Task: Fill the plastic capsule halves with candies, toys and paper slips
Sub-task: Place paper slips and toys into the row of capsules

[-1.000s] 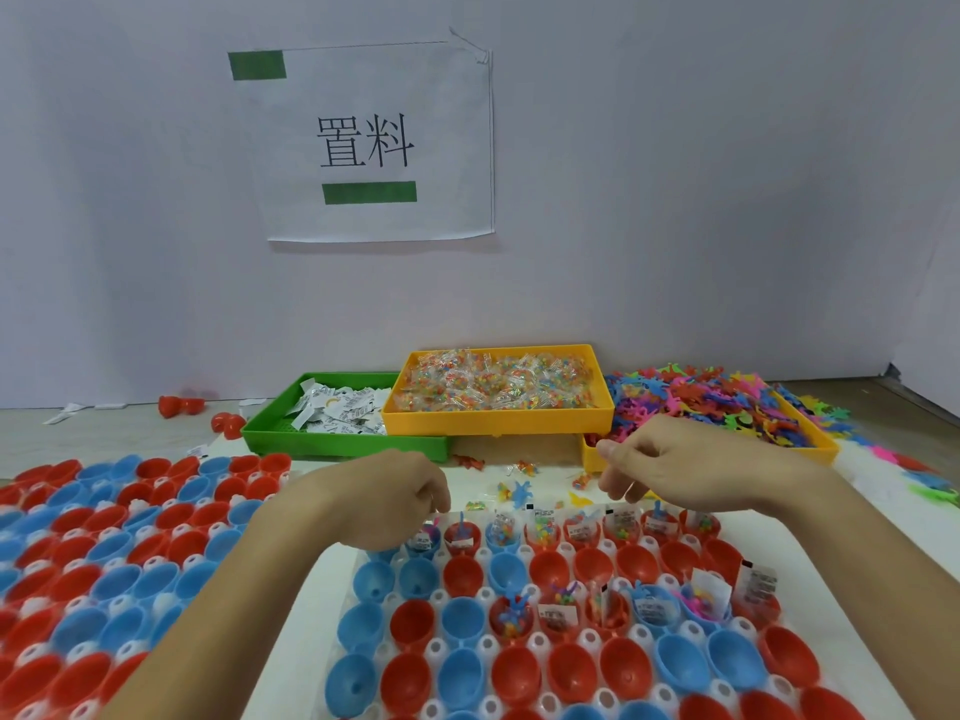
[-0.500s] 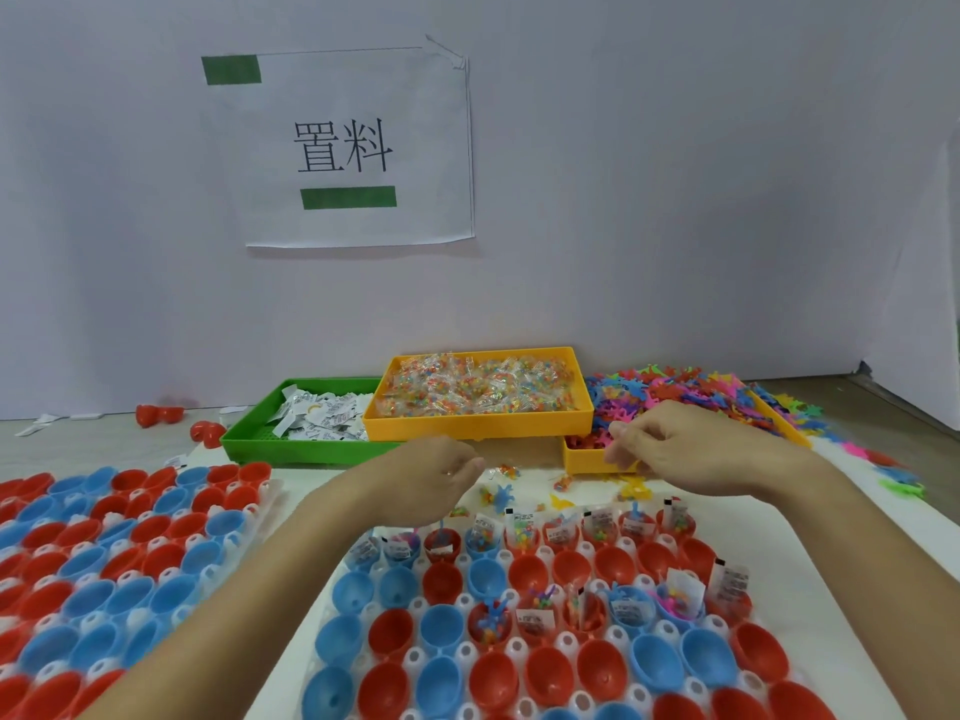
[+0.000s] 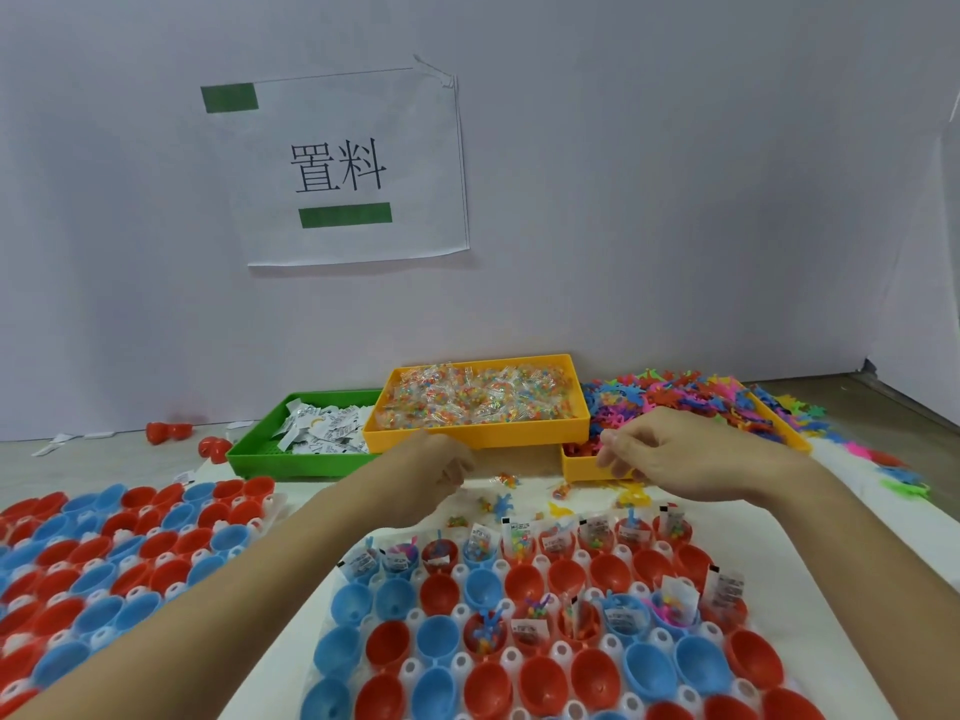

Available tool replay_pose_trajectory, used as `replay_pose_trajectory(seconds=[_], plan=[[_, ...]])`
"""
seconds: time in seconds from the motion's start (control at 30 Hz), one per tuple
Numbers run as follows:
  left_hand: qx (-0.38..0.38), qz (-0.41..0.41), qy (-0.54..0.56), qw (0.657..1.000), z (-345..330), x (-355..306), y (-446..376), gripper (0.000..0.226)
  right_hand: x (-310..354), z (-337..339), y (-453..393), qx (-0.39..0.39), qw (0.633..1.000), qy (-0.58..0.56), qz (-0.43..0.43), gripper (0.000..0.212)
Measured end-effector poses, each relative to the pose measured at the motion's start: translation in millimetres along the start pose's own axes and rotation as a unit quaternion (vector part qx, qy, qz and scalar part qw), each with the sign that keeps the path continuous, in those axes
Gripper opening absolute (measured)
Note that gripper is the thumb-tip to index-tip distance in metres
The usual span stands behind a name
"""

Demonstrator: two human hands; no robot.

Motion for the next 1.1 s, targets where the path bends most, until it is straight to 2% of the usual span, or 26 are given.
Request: replay_pose_trajectory(seconds=[0.1,0.2,0.37,0.57,0.7,0.83,0.97,1.1], plan=[[-0.038,-0.022,-0.045,0.998,4,-4,-1,0.019,1,0,-1,-0.001,1.000,0.004,0.007,0.043],[-0.037,-0.032,-0.049,0.998,4,-13,-4,0.016,0,-2,-1,0.002,1.000,0.000,0.010,0.045],[0.026,-0.054,-0.013,0.998,-2,-41,-12,0.038,-4,0,-2,-0.001,1.000,0.009,0.002,0.041],[0.086,-0.049,-0.108,0.989,-20,-67,-34,0.025,-3,1,-1,-0.005,1.000,0.017,0.008,0.036],[0.120,-0.053,-0.153,0.979,-27,-70,-37,0.039,-5,4,0,-0.007,1.000,0.008,0.006,0.036],[0.097,-0.070,-0.120,0.986,-19,-63,-35,0.029,-6,8,2,-0.013,1.000,-0.003,0.011,0.035],[0.025,-0.057,-0.081,0.995,-11,-58,-37,0.030,-4,9,2,-0.020,1.000,-0.003,0.017,0.036],[0.040,-0.063,-0.125,0.989,-19,-62,-41,0.037,-4,9,2,-0.014,1.000,0.004,0.019,0.037]])
Point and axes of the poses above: each hand's wrist, its own y-axis away from the middle knuckle, its own z-axis out of the back of the hand, x = y × z, the point moved 8 cm from there along -y, towards the middle knuckle, and after that the axes turned 7 degrees about z, right-handed, at the moved point
